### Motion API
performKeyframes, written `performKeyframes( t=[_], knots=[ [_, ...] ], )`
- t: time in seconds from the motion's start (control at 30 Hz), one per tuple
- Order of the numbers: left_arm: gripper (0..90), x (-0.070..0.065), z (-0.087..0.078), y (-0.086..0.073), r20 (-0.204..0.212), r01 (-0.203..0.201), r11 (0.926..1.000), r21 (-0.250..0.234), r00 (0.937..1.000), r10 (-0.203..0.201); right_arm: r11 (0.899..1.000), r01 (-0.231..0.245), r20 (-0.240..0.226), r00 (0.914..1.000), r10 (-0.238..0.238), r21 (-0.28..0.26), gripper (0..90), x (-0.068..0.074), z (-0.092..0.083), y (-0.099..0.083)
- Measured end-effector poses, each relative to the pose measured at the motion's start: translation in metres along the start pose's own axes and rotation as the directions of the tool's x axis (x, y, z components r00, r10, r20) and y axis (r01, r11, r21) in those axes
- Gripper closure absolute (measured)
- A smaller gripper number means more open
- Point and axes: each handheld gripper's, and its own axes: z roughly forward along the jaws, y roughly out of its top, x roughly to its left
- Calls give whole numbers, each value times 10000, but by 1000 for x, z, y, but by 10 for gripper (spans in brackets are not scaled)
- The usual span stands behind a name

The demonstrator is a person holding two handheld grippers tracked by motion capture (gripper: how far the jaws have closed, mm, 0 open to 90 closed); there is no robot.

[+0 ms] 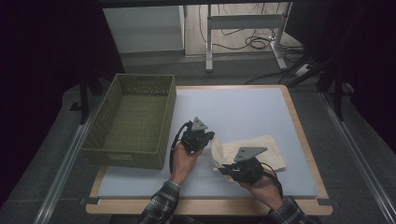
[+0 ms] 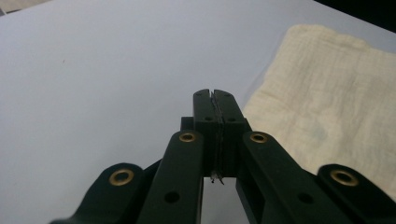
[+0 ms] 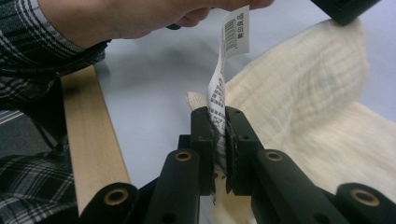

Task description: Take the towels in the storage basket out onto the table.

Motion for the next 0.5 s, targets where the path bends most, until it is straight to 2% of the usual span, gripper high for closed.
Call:
performKeyframes(
  t=[0.23, 0.5],
  knots=[
    [894, -6, 18, 11, 271, -141, 9999, -18, 9995, 141, 9987, -486, 444, 9978, 493, -167, 834, -16, -20, -14],
    [894, -17, 37, 25, 441, -435, 9990, -141, 9981, 441, 9936, -1041, 696, 9918, 1070, -440, 833, -31, -39, -29]
  ],
)
